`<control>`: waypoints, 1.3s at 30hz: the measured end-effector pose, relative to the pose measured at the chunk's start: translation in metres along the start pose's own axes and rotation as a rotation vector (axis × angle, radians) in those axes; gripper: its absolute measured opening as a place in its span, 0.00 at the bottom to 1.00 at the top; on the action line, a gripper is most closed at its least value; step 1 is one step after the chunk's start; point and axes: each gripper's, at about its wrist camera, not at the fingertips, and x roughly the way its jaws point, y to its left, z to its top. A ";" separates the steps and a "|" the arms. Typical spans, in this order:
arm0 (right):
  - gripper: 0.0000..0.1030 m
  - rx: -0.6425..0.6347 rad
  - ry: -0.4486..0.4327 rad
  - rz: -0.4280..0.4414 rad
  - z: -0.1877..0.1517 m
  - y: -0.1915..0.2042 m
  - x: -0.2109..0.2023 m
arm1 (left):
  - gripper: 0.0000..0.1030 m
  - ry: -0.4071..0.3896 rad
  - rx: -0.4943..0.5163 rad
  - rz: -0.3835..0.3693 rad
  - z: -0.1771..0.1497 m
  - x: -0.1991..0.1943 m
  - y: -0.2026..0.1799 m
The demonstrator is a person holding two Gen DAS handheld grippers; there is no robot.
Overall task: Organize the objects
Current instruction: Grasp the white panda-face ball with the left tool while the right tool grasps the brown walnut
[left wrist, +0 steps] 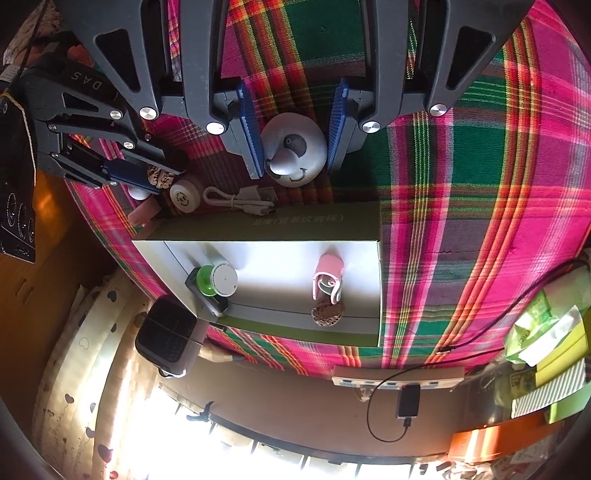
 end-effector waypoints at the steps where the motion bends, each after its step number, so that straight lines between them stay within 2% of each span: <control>1: 0.39 0.002 0.006 -0.005 -0.001 0.000 0.001 | 0.33 0.002 0.000 0.000 0.000 0.000 0.000; 14: 0.39 -0.007 0.012 -0.024 0.000 0.001 0.002 | 0.33 0.002 0.000 0.001 -0.001 0.001 -0.001; 17: 0.32 -0.004 0.011 -0.025 -0.001 0.000 0.001 | 0.32 0.001 0.001 0.002 -0.001 0.001 -0.001; 33: 0.32 -0.006 0.008 -0.024 -0.001 -0.001 0.000 | 0.31 0.001 0.000 0.002 -0.001 0.000 -0.001; 39: 0.32 0.002 -0.006 -0.026 -0.001 -0.001 -0.003 | 0.28 -0.007 -0.001 -0.004 0.001 -0.002 -0.001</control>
